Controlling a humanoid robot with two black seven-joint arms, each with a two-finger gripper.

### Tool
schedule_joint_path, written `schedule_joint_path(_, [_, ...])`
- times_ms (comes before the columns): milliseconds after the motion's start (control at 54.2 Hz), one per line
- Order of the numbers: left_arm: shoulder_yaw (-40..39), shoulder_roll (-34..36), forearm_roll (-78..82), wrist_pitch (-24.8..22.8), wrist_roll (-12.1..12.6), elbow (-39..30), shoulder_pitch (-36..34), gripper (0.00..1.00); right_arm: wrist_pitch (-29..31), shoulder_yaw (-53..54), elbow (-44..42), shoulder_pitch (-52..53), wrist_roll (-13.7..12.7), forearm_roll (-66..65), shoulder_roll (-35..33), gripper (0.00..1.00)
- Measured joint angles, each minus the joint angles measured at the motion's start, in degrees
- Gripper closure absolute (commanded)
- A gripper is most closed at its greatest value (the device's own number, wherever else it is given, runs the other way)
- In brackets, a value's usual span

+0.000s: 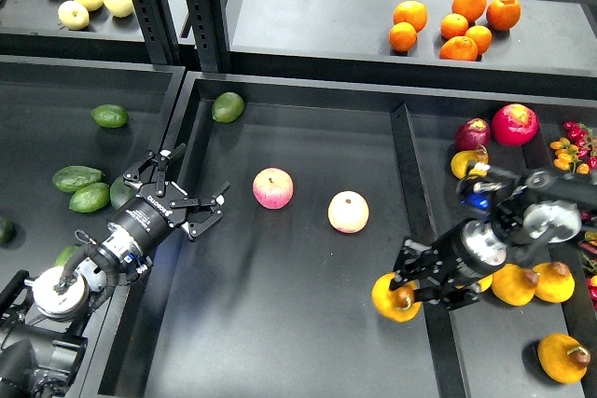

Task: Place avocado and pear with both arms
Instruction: 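Lift the pear with the right gripper into the pear bin, then lower the pear beside the other pears and open the right gripper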

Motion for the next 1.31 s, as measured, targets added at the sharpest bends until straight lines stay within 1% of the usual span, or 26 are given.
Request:
schedule_joint_path(276, [0.3, 0.0, 0.0, 0.0, 0.0, 0.3, 0.0, 0.01, 0.0, -0.5, 2.1, -0.7, 0.0, 0.9, -10.3, 0.84])
schedule_joint_path(479, [0.4, 0.0, 0.0, 0.0, 0.0, 0.4, -0.1, 0.01, 0.0, -0.7, 2.0, -4.4, 0.0, 0.9, -14.1, 0.84])
schedule_joint_path(848, [0.3, 0.0, 0.0, 0.0, 0.0, 0.1, 0.0, 0.01, 0.0, -0.2, 0.8, -11.1, 0.0, -2.1, -15.6, 0.83])
schedule_joint_path(995, [0.4, 0.0, 0.0, 0.0, 0.0, 0.1, 0.0, 0.01, 0.0, 0.3, -0.3, -14.4, 0.0, -3.6, -14.9, 0.82])
schedule_joint_path(1124, [0.5, 0.0, 0.0, 0.0, 0.0, 0.0, 0.0, 0.01, 0.0, 2.9, -2.6, -17.0, 0.0, -5.0, -14.5, 0.82])
schedule_joint_path(1309, [0.5, 0.0, 0.0, 0.0, 0.0, 0.0, -0.1, 0.01, 0.0, 6.4, -5.6, -20.0, 0.0, -6.1, -11.7, 0.82])
